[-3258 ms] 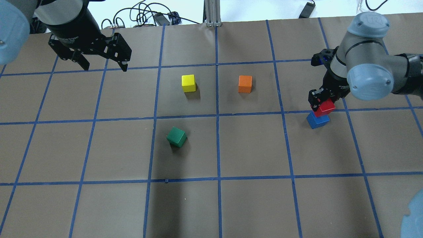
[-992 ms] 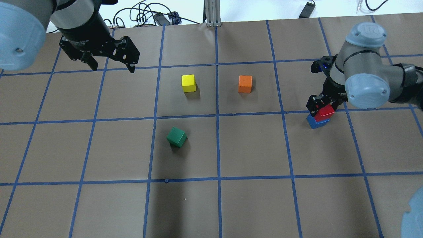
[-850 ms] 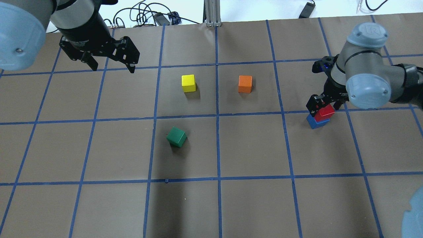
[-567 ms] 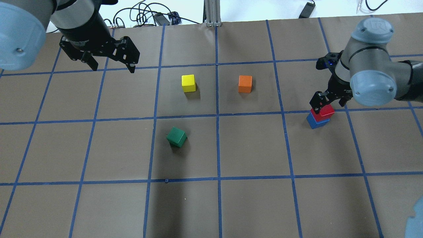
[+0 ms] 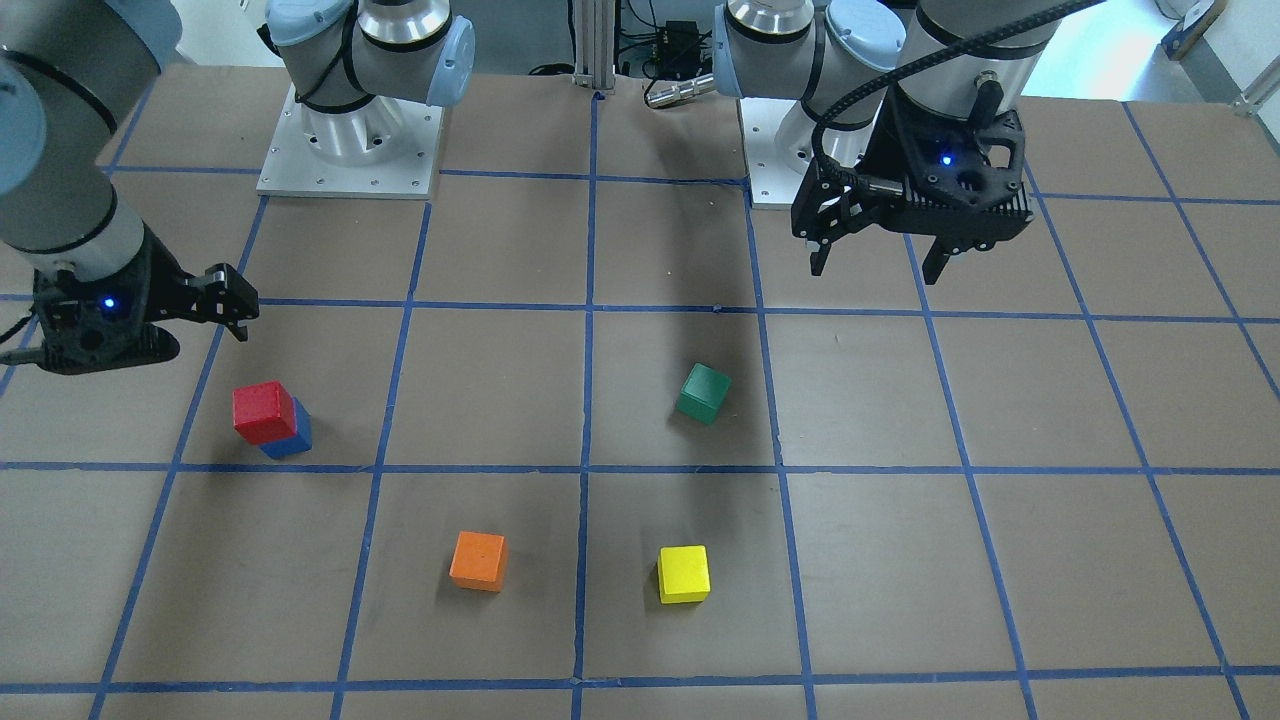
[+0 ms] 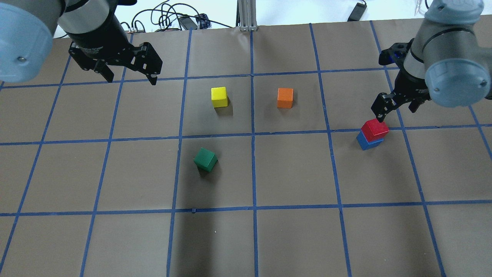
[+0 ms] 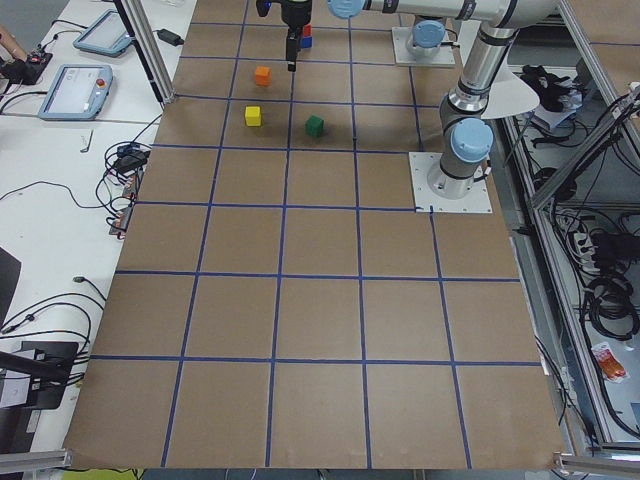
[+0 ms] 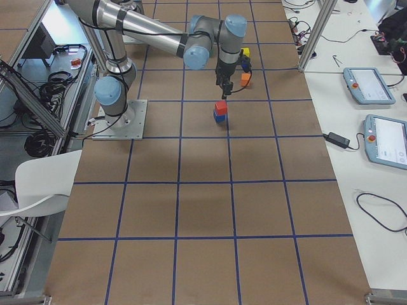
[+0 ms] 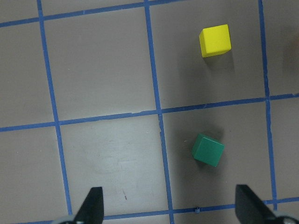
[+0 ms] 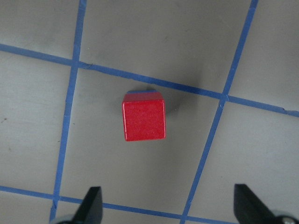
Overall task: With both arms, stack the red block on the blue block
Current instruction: 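Open the right gripper and raise it off the stack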
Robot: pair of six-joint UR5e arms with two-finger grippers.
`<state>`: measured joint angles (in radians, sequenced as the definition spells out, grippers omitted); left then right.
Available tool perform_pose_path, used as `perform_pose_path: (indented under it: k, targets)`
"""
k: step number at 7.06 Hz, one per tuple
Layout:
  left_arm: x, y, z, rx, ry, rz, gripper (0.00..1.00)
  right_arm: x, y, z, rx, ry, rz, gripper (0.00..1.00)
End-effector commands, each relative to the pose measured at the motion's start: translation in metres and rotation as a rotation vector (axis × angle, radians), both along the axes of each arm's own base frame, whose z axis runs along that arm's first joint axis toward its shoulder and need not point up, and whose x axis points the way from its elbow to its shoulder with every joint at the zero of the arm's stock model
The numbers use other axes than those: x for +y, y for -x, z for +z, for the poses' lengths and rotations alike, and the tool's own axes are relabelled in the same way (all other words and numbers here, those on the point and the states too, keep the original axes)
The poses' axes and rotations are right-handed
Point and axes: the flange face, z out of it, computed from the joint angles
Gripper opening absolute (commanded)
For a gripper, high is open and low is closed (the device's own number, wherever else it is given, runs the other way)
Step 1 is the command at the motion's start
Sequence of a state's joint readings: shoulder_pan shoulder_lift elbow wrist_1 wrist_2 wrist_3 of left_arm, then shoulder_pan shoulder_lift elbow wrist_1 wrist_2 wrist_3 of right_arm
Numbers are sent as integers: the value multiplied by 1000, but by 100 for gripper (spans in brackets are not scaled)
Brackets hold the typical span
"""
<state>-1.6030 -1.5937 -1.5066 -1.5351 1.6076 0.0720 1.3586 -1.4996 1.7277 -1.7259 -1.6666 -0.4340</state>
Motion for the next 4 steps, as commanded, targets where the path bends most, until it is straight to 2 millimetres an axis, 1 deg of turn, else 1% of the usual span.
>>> perform_pose_path:
  k: [1,2,3,4]
  targets:
    - [1,0,-1,0,-2,0,100,6,-38,62,12,54,-72,100]
    - [1,0,0,0,0,0,100,4,-52,67,30,69,-111,100]
    - [2,0,1,-1,1,0,100,6,-58,67,18,60,-116,100]
    - [2,1,0,0,0,-2,100,13,-78,68,36,55,-177,100]
